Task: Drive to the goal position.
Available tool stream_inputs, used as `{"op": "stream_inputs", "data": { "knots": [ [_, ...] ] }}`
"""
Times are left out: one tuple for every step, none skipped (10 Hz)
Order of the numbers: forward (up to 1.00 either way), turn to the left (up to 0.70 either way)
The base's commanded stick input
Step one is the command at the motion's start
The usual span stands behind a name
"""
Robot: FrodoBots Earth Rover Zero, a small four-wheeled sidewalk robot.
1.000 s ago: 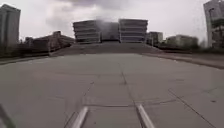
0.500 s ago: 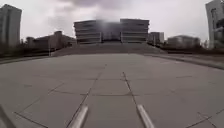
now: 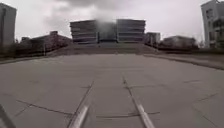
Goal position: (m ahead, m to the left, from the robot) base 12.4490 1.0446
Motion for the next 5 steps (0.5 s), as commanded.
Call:
{"op": "stream_inputs", "data": {
  "knots": [
    [1.00, 0.00],
    [1.00, 0.00],
    [1.00, 0.00],
    [1.00, 0.00],
    [1.00, 0.00]
  ]
}}
